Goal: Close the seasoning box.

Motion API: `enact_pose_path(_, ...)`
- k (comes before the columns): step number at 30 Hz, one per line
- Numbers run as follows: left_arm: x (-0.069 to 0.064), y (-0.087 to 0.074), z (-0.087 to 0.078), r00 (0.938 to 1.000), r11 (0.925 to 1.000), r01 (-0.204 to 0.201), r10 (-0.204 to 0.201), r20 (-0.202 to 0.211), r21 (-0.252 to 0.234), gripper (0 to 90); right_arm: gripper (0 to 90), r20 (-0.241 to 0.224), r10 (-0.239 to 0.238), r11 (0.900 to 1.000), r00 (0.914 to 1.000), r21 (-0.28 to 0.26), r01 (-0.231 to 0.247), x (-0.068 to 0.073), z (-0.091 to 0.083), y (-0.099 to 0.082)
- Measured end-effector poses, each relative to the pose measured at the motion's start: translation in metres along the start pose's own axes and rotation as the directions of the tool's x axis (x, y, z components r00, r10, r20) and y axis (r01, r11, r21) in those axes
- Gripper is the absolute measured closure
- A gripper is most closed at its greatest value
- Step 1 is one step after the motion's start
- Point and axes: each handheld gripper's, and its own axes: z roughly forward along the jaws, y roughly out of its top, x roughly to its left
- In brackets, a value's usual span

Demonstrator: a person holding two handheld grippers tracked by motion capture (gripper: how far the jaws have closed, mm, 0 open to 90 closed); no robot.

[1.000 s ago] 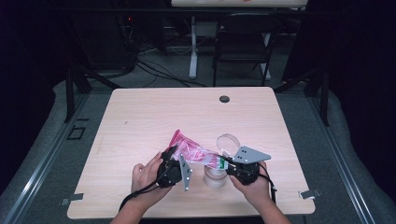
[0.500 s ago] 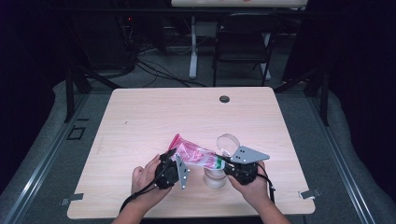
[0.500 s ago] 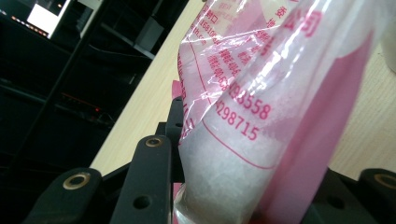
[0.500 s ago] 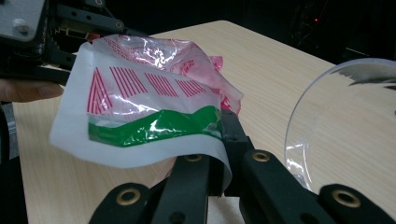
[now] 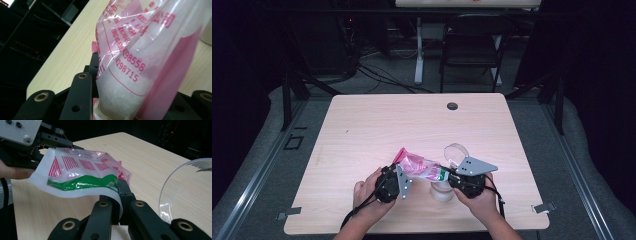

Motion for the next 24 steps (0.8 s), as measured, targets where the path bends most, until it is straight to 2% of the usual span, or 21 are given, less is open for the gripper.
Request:
enact_pose_path(5, -0.001, -0.002, 0.002, 0.9999, 1.0000, 0.008, -0.008, 0.010, 0.000, 69.9, 90.0, -0.005, -0.001, 1.0000, 1.0000, 0.003, 0.001, 0.000, 0.001, 0.000)
enact_pose_path(17, -0.004, -0.008, 0.009, 0.9964, 0.9983, 0.055, -0.056, 0.064, 0.017, 69.9, 90.0, -0.018, -0.004, 0.9999, 0.9998, 0.013, 0.004, 0.000, 0.006, -0.001)
enact_pose_path(24, -0.005, -0.012, 0.016, 0.9893, 0.9949, 0.097, -0.099, 0.107, 0.029, 69.9, 90.0, -0.018, -0.012, 0.9995, 0.9998, 0.028, 0.013, 0.001, 0.010, -0.001)
